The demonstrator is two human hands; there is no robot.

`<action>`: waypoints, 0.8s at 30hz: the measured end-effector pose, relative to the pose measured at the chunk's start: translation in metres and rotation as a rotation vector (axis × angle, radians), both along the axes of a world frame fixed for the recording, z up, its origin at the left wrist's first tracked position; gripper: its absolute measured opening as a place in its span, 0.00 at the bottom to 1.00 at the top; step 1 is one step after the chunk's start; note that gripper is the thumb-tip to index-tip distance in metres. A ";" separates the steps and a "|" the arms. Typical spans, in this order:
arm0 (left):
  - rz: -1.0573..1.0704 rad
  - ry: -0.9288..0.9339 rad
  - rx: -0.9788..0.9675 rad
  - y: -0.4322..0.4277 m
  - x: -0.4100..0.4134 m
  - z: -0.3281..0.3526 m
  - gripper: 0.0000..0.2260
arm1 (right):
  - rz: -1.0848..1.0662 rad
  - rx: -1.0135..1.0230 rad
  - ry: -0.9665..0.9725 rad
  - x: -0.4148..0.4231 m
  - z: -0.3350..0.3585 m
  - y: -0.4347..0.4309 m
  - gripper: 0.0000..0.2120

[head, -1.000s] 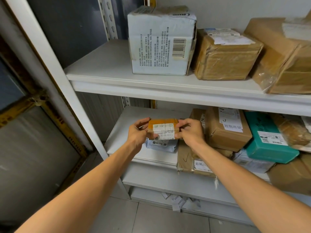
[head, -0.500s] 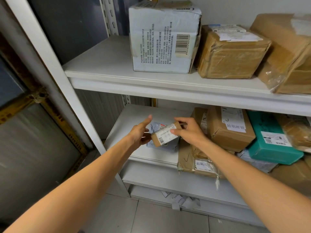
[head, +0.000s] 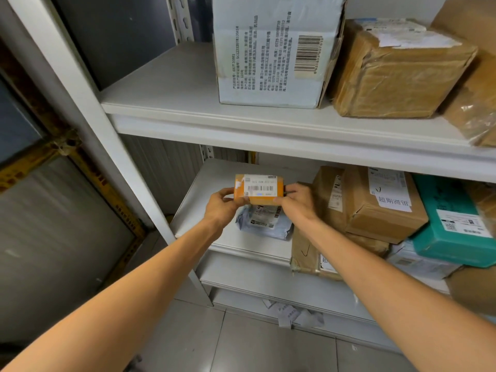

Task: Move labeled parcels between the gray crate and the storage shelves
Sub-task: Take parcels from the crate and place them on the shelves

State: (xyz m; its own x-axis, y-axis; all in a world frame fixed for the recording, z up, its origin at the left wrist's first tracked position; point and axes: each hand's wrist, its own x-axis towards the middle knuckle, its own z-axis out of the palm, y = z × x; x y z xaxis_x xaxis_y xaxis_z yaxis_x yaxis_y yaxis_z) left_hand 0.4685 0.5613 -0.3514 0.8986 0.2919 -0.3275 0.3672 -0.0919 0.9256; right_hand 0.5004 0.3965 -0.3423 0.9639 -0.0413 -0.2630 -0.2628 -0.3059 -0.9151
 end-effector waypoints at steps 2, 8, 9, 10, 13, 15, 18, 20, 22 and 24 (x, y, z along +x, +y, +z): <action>0.038 0.004 0.017 0.004 -0.001 -0.007 0.20 | 0.032 0.004 -0.063 -0.002 -0.003 0.005 0.15; 0.203 0.003 0.140 0.020 -0.011 -0.022 0.17 | 0.131 -0.002 -0.124 0.006 -0.023 0.037 0.16; 0.237 0.002 0.178 0.024 -0.012 -0.024 0.18 | 0.144 0.003 -0.119 0.010 -0.025 0.044 0.15; 0.261 0.002 0.227 0.028 -0.013 -0.025 0.18 | 0.156 0.005 -0.113 0.014 -0.027 0.053 0.15; 0.297 0.019 0.336 0.038 -0.016 -0.031 0.18 | 0.251 0.017 -0.081 0.025 -0.039 0.077 0.17; 0.284 0.049 0.362 0.044 -0.014 -0.037 0.20 | 0.310 0.026 -0.044 0.027 -0.050 0.089 0.21; 0.215 0.100 0.363 0.051 -0.012 -0.049 0.24 | 0.380 0.043 0.040 0.026 -0.069 0.098 0.24; 0.160 0.144 0.369 0.052 -0.011 -0.054 0.26 | 0.412 0.013 0.105 0.025 -0.077 0.098 0.24; 0.133 0.149 0.379 0.051 -0.012 -0.057 0.26 | 0.429 -0.027 0.141 0.026 -0.083 0.094 0.25; 0.119 0.147 0.375 0.051 -0.012 -0.057 0.27 | 0.428 -0.054 0.158 0.027 -0.085 0.089 0.24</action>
